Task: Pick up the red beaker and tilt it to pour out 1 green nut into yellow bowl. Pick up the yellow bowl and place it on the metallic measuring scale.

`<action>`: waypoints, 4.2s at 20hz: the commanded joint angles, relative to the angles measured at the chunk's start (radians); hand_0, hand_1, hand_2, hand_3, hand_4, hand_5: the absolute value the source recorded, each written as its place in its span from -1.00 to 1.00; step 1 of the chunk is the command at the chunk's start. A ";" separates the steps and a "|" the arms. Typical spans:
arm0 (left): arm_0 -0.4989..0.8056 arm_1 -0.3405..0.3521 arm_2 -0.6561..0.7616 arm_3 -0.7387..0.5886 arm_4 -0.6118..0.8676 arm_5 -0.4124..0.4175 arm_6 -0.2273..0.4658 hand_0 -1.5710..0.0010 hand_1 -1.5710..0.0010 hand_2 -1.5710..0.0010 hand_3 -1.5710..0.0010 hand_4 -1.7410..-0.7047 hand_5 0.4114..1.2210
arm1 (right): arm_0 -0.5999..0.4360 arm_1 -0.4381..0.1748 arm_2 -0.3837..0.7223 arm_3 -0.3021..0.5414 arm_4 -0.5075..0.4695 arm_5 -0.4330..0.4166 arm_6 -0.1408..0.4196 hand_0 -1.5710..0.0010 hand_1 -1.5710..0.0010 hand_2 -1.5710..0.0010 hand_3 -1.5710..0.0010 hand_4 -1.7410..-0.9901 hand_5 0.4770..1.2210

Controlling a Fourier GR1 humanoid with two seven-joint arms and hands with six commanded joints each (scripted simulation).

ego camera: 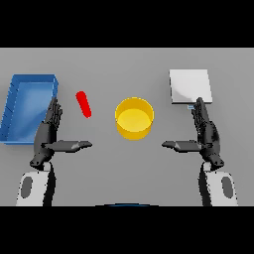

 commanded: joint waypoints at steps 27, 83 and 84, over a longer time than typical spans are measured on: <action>-0.122 0.040 -0.047 0.132 -0.148 0.021 0.019 1.00 1.00 1.00 1.00 0.02 -0.40 | 0.036 -0.080 0.070 -0.072 0.103 0.040 -0.062 1.00 1.00 1.00 1.00 0.20 -0.63; -0.680 0.198 -0.269 0.443 -0.629 -0.001 0.098 -1.00 -1.00 -1.00 -1.00 -0.95 0.79 | 0.041 -0.074 0.075 -0.070 0.147 0.009 -0.056 1.00 1.00 1.00 1.00 0.23 -0.43; -0.690 0.207 -0.304 0.447 -0.663 -0.022 0.097 -1.00 -1.00 -1.00 -1.00 -0.96 0.81 | 0.041 -0.072 0.079 -0.081 0.152 0.006 -0.056 1.00 1.00 1.00 1.00 0.22 -0.42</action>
